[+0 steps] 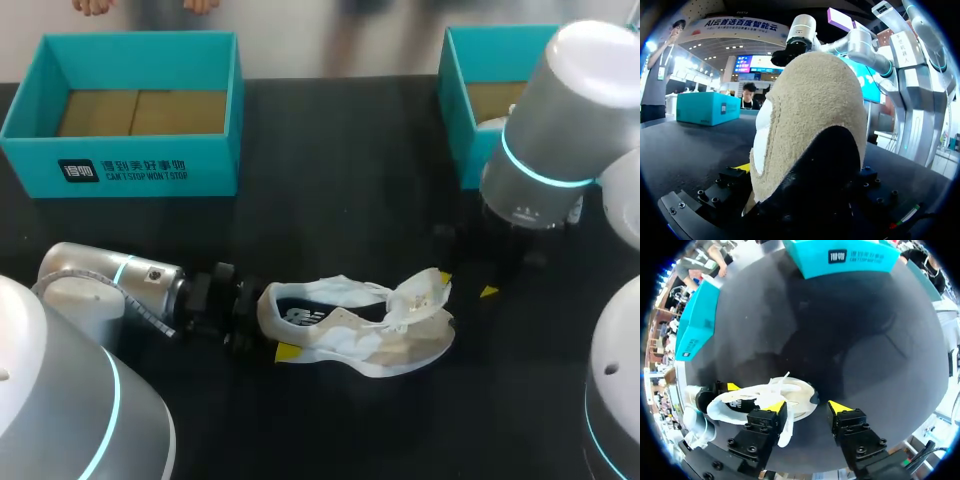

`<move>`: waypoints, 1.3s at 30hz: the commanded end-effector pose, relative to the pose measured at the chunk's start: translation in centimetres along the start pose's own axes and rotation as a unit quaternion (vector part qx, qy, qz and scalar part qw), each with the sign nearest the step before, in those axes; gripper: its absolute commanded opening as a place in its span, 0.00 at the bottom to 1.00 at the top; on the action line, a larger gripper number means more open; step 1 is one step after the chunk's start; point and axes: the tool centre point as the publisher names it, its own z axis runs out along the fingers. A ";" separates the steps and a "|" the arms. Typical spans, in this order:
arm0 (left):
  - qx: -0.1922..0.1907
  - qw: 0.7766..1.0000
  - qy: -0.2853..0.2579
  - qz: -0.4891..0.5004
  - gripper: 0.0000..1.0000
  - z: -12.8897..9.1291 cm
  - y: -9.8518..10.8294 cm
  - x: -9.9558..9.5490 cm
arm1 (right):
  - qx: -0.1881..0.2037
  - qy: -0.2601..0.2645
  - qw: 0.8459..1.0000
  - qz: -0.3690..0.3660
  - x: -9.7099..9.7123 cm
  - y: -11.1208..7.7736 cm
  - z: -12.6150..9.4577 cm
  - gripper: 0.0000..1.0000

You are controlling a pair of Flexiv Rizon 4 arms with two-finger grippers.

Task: Take the shoe out of the shoebox, open the shoe tongue, remove and reinsert the insole, then place the shoe into the shoebox

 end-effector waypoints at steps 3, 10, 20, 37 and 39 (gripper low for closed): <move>0.000 1.000 -0.001 0.000 0.00 0.0 -0.1 0.1 | -0.022 -0.071 0.997 -0.025 1.3 0.9 -4.7 0.50; 0.000 1.000 -0.001 0.000 0.00 0.0 -0.1 0.1 | -0.050 -0.131 0.988 -0.071 2.8 2.3 -7.6 0.45; 0.000 1.000 -0.001 0.000 0.00 0.0 -0.1 0.1 | -0.068 -0.174 0.968 -0.167 6.8 2.2 -9.8 0.00; 0.000 1.000 -0.001 0.000 0.00 0.0 -0.1 0.1 | -0.014 -0.142 0.897 -0.420 13.2 1.2 -10.8 0.00; 0.000 1.000 -0.001 0.000 0.00 0.0 -0.1 0.1 | -0.014 -0.142 0.897 -0.420 13.2 1.2 -10.8 0.00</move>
